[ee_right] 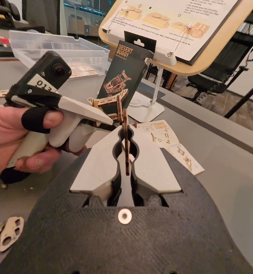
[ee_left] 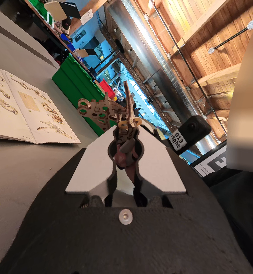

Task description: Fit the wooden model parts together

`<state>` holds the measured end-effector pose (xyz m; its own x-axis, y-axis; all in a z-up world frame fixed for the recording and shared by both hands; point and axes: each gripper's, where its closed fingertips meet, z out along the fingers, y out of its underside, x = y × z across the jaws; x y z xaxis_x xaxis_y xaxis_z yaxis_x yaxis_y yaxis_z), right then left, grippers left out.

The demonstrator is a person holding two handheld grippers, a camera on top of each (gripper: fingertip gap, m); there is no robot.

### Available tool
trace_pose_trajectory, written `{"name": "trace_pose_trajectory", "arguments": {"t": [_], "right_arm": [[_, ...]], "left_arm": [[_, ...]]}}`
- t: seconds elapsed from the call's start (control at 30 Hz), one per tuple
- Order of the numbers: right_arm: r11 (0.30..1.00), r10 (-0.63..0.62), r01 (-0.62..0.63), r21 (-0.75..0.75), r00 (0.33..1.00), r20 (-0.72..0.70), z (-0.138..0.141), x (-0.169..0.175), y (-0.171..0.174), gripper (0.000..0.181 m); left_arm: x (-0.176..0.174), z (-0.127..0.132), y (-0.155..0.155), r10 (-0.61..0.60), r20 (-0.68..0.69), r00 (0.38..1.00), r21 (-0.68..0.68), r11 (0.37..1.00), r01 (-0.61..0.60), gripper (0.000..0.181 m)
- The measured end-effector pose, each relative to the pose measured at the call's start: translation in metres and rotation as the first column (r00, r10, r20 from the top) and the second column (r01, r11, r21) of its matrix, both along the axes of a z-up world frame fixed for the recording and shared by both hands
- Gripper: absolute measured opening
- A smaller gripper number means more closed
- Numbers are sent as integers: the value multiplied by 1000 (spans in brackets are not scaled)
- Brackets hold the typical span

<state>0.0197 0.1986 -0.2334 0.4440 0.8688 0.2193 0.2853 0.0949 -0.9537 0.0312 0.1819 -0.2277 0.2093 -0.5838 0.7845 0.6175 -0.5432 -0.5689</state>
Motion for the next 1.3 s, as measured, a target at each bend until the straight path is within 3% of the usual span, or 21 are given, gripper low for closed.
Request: {"name": "trace_pose_trajectory", "arguments": {"t": [0.23,0.3,0.37,0.53,0.6,0.67,0.77,0.97,1.13,1.3], "right_arm": [[966,-83,44,255,985,148,0,2,4,0],[978,-68,43,204,991,118,0,1,3,0],[999,-18,17,51,999,29,-3,0,1,0],[983,54,-72,-169,993,-106,-2,-1,-3,1],[995,22,-26,-101,999,-42,-5,1,-1,0],[998,-29,25,65,998,64,-3,3,1,0],[991,-41,25,131,992,118,-4,5,3,0],[998,51,-53,23,995,86,-3,5,-2,0],[996,69,-70,-52,997,-18,6,8,4,0],[992,71,-75,-104,997,-33,4,11,3,0]], "left_arm": [[3,0,-2,-4,75,997,-90,996,11,16],[2,-1,-3,3,80,997,-92,996,5,16],[1,-2,-2,2,85,996,-84,996,5,16],[1,0,-4,-19,82,996,-46,999,23,16],[2,-3,-2,-16,113,993,-72,997,24,16],[5,-4,-3,-1,84,996,-69,998,7,16],[4,-6,-2,21,35,999,-84,996,-18,16],[2,-6,-4,-27,-94,995,-56,998,22,15],[-5,-5,-4,-5,37,999,-81,997,8,16],[0,-4,-7,-19,35,999,-63,998,21,15]]}}
